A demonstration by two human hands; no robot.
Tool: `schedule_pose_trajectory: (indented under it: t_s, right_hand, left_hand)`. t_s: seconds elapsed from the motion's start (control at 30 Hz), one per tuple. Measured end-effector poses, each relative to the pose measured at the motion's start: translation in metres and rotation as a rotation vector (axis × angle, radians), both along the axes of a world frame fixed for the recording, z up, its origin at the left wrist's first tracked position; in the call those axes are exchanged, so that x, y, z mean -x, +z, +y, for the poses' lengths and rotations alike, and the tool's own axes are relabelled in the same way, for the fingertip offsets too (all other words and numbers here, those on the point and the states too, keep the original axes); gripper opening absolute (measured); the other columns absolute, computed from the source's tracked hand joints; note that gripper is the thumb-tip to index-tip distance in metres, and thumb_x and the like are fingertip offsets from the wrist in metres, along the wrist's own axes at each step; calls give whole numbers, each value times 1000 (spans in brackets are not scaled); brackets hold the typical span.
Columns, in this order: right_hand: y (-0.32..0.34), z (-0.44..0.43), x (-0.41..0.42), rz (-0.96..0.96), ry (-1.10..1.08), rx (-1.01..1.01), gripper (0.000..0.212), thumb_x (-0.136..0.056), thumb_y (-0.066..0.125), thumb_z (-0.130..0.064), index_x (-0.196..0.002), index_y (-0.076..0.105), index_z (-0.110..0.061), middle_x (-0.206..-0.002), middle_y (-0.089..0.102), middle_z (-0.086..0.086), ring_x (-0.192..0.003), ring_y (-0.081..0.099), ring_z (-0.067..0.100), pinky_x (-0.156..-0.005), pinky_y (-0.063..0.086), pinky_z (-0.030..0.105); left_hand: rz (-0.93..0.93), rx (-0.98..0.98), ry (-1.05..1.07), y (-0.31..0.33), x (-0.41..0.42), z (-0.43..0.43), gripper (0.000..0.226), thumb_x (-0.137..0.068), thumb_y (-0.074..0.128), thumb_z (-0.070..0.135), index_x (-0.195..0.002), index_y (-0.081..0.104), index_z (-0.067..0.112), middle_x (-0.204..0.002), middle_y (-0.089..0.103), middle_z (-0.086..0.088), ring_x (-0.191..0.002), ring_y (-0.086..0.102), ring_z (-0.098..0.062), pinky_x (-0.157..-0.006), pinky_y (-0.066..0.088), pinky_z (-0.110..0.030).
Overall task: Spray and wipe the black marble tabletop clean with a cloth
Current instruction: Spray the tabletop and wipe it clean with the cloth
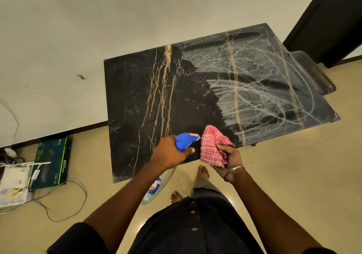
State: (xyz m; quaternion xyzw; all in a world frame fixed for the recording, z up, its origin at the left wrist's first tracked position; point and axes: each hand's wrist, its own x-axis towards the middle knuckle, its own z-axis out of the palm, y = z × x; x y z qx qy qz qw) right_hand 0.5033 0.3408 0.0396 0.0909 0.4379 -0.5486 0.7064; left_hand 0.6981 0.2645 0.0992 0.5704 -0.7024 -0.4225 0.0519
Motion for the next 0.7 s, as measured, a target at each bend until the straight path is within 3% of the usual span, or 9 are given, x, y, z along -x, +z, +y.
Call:
schedule_pose_trajectory:
  t_s: [0.17, 0.27, 0.33, 0.4, 0.47, 0.53, 0.57, 0.7]
  right_hand:
    - [12, -12, -9, 60, 24, -1, 59, -62, 70, -13, -119, 63, 1, -111, 65, 20, -90, 65, 33, -98, 45, 47]
    - [15, -19, -11, 126, 35, -17, 56, -64, 69, -15, -117, 63, 0, -110, 67, 20, -92, 65, 33, -102, 43, 50]
    - [20, -24, -8, 260, 67, -41, 52, -66, 71, -16, -116, 63, -1, -107, 69, 18, -93, 66, 33, -94, 50, 47]
    - [21, -27, -2, 611, 112, -53, 34, -78, 72, -16, -109, 65, -5, -104, 69, 17, -92, 66, 31, -84, 54, 41]
    - [15, -23, 12, 1226, 214, 1, 18, -86, 69, -22, -101, 67, -12, -98, 67, 12, -88, 63, 27, -75, 53, 35]
    - [7, -12, 31, 1814, 397, 5, 28, -82, 69, -26, -108, 67, -14, -102, 61, 8, -93, 57, 27, -70, 52, 35]
    - [1, -5, 39, 1982, 483, -50, 38, -78, 70, -21, -116, 64, -15, -109, 57, 8, -99, 52, 30, -69, 53, 37]
    - [-13, 6, 44, 2063, 642, -218, 74, -63, 73, -10, -134, 52, -14, -125, 46, 14, -109, 39, 37, -68, 54, 40]
  left_hand:
    - [39, 14, -22, 3, 6, -6, 44, -76, 71, 47, -109, 62, 19, -87, 66, -1, -77, 63, -11, -75, 54, -28]
    - [9, 28, -18, 2, 9, -10, 50, -72, 68, 56, -109, 62, 23, -87, 68, 1, -76, 64, -10, -74, 56, -28]
    - [-45, 22, 22, 0, 10, -13, 48, -69, 69, 59, -102, 60, 24, -82, 65, 2, -72, 63, -11, -71, 56, -30]
    - [-57, -15, 61, -2, 9, -16, 45, -69, 71, 57, -96, 59, 24, -80, 63, 3, -71, 62, -11, -71, 55, -30]
    - [-31, -52, 91, -4, 8, -18, 37, -74, 72, 49, -95, 59, 22, -80, 63, 1, -72, 62, -12, -71, 53, -27]
    - [-18, -65, 115, -6, 8, -20, 31, -78, 72, 43, -94, 59, 20, -79, 63, 0, -72, 61, -13, -67, 48, -22]
    - [-19, -64, 123, -6, 8, -20, 30, -79, 71, 42, -94, 59, 20, -78, 62, 0, -72, 61, -13, -65, 46, -21]
    - [-5, -64, 151, -4, 13, -20, 26, -80, 70, 40, -90, 59, 19, -75, 61, -1, -69, 58, -12, -65, 46, -22]
